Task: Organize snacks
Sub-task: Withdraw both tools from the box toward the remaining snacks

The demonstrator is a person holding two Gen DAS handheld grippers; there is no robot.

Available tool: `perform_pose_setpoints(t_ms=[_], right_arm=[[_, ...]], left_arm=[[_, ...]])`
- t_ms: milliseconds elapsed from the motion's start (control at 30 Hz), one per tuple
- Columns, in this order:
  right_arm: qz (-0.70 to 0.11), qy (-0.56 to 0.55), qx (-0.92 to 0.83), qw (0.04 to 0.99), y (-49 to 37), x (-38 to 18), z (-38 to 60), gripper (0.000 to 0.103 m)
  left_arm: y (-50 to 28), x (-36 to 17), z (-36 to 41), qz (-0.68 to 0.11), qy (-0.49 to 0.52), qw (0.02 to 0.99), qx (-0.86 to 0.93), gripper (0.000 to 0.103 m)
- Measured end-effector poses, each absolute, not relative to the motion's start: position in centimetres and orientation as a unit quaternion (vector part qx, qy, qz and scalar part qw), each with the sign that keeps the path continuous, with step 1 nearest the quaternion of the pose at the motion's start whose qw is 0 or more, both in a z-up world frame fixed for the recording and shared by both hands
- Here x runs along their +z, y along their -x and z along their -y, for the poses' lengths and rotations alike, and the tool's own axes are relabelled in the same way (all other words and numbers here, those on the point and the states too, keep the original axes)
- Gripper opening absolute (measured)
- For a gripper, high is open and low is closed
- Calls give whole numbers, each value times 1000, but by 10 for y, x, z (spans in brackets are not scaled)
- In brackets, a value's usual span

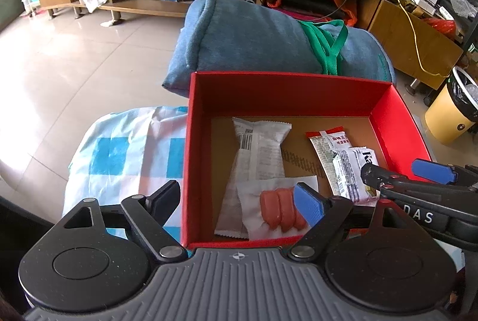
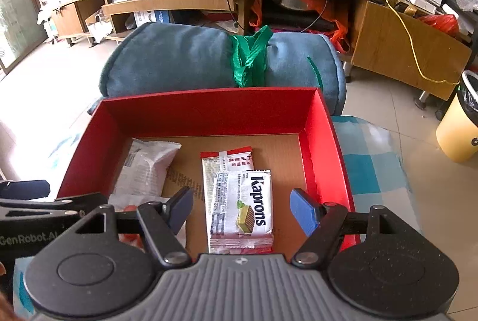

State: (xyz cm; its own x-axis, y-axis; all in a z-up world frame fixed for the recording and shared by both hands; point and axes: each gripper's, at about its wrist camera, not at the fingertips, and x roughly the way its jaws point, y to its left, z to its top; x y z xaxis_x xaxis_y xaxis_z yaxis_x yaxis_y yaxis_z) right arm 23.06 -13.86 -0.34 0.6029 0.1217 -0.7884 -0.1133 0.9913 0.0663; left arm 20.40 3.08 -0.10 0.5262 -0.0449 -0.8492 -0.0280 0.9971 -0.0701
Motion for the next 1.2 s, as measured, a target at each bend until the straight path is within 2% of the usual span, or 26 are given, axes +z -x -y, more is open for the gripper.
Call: perform_pose_setpoints(t_ms=[700, 1200], right_arm=[[-443, -2, 87, 892, -185, 5, 138, 70], [-471, 12, 109, 875, -158, -4, 135, 70]], left_arm=[[-165, 3, -51, -495, 51, 867, -11, 90], [-127, -42, -69, -561, 57, 825, -34, 92]])
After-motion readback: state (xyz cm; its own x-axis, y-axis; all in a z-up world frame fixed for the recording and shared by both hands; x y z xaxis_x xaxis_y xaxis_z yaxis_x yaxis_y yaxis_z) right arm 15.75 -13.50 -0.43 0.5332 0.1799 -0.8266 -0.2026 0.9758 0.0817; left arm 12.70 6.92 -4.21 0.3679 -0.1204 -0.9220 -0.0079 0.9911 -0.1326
